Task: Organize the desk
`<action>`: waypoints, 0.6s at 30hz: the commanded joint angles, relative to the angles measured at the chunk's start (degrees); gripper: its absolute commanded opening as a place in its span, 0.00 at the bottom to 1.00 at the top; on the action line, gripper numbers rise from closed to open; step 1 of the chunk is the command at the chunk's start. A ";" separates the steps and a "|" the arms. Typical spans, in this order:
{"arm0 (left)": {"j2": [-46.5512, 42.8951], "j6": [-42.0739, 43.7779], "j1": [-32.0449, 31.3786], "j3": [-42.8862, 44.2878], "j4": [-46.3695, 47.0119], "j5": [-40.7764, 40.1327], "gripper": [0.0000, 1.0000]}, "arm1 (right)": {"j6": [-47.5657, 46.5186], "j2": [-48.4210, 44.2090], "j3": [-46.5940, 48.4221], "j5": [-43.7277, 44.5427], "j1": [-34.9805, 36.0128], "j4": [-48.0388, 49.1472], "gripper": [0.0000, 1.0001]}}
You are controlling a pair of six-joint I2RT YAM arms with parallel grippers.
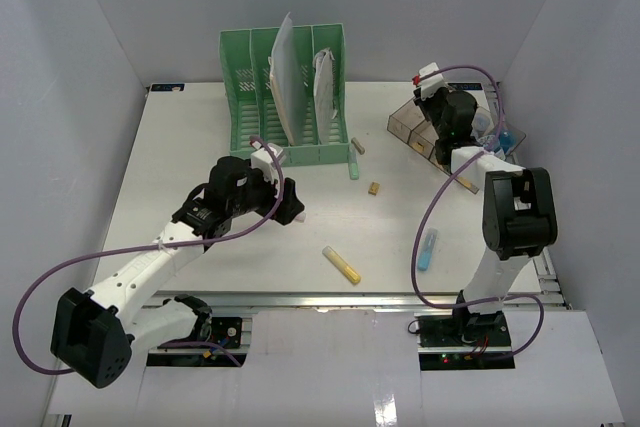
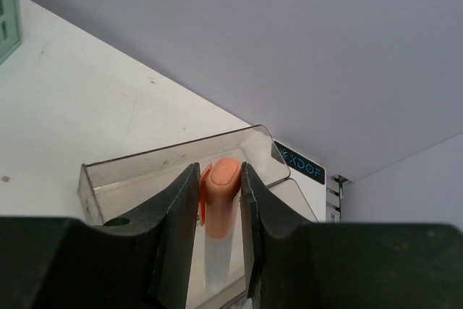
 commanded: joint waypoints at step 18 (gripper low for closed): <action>-0.91 0.65 1.67 -0.24 0.79 -1.25 0.98 | 1.40 7.60 6.94 -10.44 -5.94 2.18 0.97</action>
